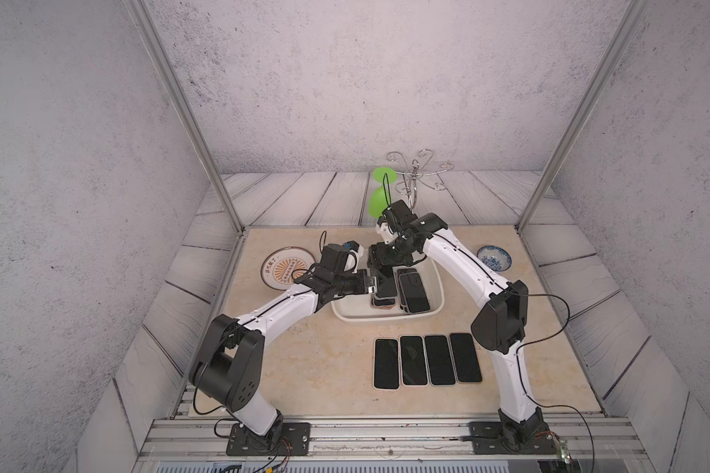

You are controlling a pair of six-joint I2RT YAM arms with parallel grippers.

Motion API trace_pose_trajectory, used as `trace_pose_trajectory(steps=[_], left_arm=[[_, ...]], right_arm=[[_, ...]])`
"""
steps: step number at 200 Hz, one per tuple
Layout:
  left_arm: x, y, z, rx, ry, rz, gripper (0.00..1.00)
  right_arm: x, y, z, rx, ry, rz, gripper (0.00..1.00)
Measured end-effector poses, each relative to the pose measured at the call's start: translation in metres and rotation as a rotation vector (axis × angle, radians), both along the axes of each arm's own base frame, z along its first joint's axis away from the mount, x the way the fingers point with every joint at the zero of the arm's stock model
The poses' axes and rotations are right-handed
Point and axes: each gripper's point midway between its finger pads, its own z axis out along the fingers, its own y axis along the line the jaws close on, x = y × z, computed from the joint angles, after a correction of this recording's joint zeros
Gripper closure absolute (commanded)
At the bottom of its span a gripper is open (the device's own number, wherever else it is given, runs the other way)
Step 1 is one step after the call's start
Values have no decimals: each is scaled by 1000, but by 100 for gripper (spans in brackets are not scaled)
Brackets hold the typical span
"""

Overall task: Take the phone out of the storage box
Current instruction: Pick up the phone from the storage box, then place the phone at the center of the board.

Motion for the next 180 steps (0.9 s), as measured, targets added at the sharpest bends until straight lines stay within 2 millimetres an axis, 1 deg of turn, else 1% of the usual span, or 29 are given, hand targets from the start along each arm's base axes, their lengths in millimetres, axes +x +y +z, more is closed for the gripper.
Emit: trace_pose_trajectory(steps=[16,49,63,74,86,90,94,95,100,107,113,121,128,131,133,140,159,180], left_arm=[[4,-4,0,-2,-7,3,42],[14,-14,11,-45,-30,-11,68],[14,-17,14,-61,-36,-25,82],[13,-18,13,-67,-26,-27,89],[13,-18,15,-77,-29,-38,92],[13,-17,15,-75,-34,-36,93],[13,-18,15,-77,-32,-37,94],[13,-18,15,-77,-32,-39,94],[12,-17,14,-75,-29,-38,95],[11,-17,13,-75,-28,-40,96],[8,-16,12,-74,-25,-43,97],[2,-13,12,-73,-18,-49,98],[-5,-10,12,-69,-12,-54,99],[-9,-8,12,-66,-11,-55,99],[-11,-7,13,-66,-9,-56,99],[-21,-1,16,-61,-7,-61,100],[-55,19,28,-47,-15,-67,100],[-102,47,43,-49,-34,-52,100]], right_arm=[[0,-1,2,36,30,-5,100],[-1,-6,2,101,92,-16,100],[-3,-9,1,118,112,-14,100],[-6,-9,3,141,125,-2,100],[-8,-8,6,176,147,6,87],[-9,-8,7,185,150,10,80],[-10,-7,8,192,155,12,69],[-11,-7,9,197,157,12,68],[-13,-5,11,213,165,20,55],[-16,-4,15,235,170,31,44],[-18,-3,18,255,177,35,39],[-21,-2,23,281,183,43,33],[-23,-2,29,303,185,48,30],[-24,-2,32,313,181,58,25],[-25,-2,34,318,180,59,23],[-26,-4,41,341,175,64,20],[-26,-18,62,385,147,66,17],[-26,-35,86,406,92,63,17]])
